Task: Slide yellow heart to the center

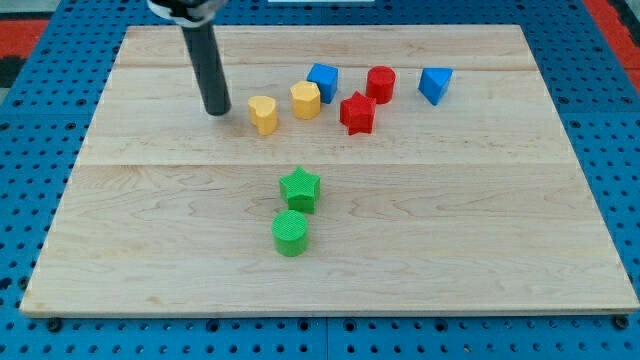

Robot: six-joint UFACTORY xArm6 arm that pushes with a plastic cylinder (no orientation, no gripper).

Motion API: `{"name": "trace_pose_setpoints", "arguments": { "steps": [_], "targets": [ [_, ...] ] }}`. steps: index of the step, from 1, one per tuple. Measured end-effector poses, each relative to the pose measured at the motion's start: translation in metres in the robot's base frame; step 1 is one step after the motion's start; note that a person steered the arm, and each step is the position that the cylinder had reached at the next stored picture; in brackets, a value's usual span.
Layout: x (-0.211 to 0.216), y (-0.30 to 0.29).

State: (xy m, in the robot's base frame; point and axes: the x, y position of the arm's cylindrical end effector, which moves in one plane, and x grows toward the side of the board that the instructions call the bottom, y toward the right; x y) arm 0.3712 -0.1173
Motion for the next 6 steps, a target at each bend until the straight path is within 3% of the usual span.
{"name": "trace_pose_setpoints", "arguments": {
  "steps": [1,2,3,4,5,6],
  "targets": [
    [0.014,0.035],
    [0.015,-0.009],
    [-0.015,-0.007],
    [-0.027,0.033],
    [0.002,0.079],
    [0.021,0.038]
  ]
}}
